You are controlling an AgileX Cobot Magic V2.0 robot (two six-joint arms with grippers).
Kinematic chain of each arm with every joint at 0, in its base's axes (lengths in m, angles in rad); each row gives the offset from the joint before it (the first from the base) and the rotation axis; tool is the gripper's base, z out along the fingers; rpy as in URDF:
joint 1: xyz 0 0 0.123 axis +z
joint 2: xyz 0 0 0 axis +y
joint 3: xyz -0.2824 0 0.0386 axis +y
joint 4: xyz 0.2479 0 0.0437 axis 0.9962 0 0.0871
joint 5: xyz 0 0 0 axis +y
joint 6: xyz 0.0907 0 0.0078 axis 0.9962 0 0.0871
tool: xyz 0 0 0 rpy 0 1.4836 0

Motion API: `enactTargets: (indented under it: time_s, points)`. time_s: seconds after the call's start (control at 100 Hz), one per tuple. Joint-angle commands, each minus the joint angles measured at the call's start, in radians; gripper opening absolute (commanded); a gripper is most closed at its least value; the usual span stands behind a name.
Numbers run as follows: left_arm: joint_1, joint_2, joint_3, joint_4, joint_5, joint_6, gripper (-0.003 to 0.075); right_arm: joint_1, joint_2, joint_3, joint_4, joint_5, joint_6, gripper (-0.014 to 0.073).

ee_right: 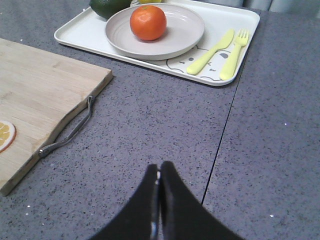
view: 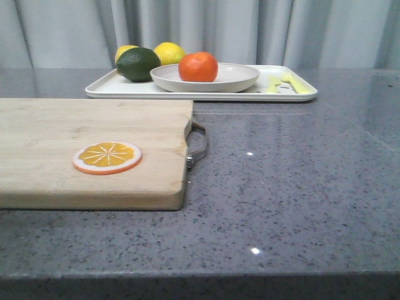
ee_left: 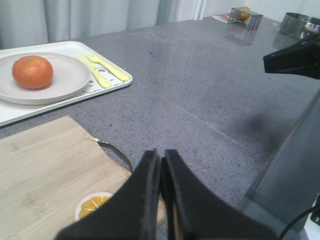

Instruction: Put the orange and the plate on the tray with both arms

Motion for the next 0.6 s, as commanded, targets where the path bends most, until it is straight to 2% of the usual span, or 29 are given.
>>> enactTargets:
  time_s: [0.0, 0.36, 0.59]
  points:
    - [0.001, 0.002, -0.026, -0.016, -0.079, 0.004, -0.002, 0.0, -0.001, -0.024, 0.0, -0.077, -0.01, -0.0039]
    - [0.011, 0.032, -0.026, 0.002, -0.088, 0.004, -0.002, 0.0, -0.001, -0.024, 0.0, -0.077, -0.01, -0.0039]
    - [0.189, 0.001, -0.014, 0.075, -0.116, 0.004, -0.002, 0.0, -0.001, -0.024, 0.0, -0.077, -0.01, -0.0039]
